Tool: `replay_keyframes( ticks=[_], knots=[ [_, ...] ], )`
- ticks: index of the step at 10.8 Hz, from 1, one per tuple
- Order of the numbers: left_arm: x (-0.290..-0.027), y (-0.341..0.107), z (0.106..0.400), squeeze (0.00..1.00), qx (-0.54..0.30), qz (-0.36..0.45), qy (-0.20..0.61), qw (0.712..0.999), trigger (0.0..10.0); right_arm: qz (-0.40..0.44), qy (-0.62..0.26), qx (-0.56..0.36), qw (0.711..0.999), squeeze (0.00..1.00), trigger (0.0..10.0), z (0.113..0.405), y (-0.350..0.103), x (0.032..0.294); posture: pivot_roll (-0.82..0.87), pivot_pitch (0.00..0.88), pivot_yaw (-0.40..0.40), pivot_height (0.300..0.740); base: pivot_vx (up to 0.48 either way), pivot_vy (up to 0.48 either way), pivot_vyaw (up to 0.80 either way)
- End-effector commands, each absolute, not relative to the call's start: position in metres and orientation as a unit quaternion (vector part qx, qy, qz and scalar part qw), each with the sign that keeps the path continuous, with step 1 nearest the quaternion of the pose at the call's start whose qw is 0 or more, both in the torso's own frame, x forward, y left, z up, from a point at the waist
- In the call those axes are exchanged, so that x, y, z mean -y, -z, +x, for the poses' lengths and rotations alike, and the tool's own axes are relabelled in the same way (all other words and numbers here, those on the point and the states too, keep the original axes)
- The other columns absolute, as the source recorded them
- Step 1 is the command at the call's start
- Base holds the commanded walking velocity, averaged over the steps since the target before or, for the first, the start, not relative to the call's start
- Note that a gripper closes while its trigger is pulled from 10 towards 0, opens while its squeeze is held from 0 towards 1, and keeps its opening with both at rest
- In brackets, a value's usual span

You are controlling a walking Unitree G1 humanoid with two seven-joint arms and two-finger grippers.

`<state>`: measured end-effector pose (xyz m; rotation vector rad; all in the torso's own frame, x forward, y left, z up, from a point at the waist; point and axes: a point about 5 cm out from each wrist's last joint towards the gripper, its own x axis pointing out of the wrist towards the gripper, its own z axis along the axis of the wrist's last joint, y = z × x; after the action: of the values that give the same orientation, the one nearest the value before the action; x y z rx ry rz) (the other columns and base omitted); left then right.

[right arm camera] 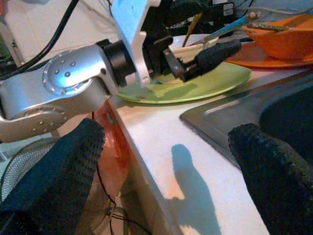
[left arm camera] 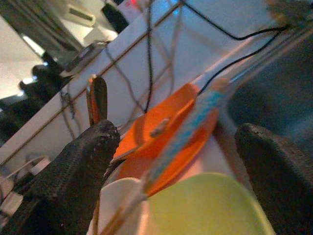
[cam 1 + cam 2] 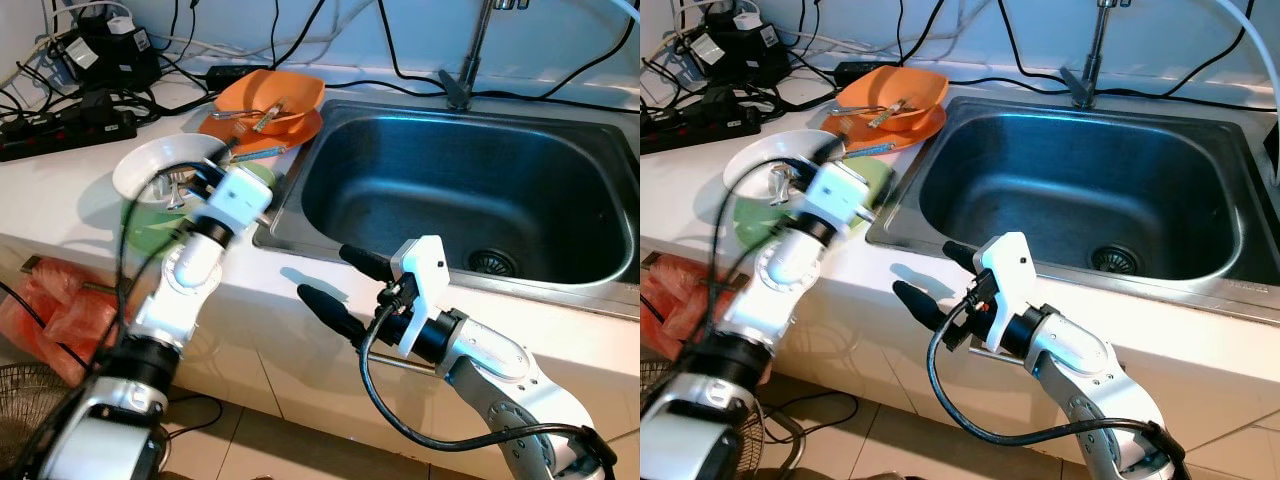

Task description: Kitchen organization

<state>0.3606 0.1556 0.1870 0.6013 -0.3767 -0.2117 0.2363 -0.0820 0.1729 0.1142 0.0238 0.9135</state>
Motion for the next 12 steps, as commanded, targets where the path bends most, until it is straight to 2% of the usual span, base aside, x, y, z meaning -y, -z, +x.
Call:
replay_keyframes(
  ticks=[1,4,9,12],
  knots=[
    [-0.162,-0.191,0.363,0.00,0.188,0.293,0.090,0.933,10.0,0.058,-0.446,-0.010,0.893,0.00,10.0,0.233,-0.175,0.079,0.03,0.078,0.086,0.740,0.000,0.000,0.00],
    [-0.162,-0.178,0.355,0.00,0.178,0.285,0.092,0.937,10.0,0.060,-0.445,-0.011,0.893,0.00,10.0,0.235,-0.175,0.080,0.03,0.076,0.082,0.740,0.000,0.000,0.00],
    [-0.163,-0.174,0.365,0.00,0.150,0.295,0.098,0.939,10.0,0.060,-0.444,-0.010,0.894,0.00,10.0,0.236,-0.175,0.080,0.03,0.070,0.085,0.740,0.000,0.000,0.00],
    [-0.156,-0.176,0.360,0.00,0.168,0.284,0.114,0.937,10.0,0.062,-0.441,-0.009,0.895,0.00,10.0,0.237,-0.175,0.080,0.03,0.066,0.086,0.740,0.000,0.000,0.00]
  ],
)
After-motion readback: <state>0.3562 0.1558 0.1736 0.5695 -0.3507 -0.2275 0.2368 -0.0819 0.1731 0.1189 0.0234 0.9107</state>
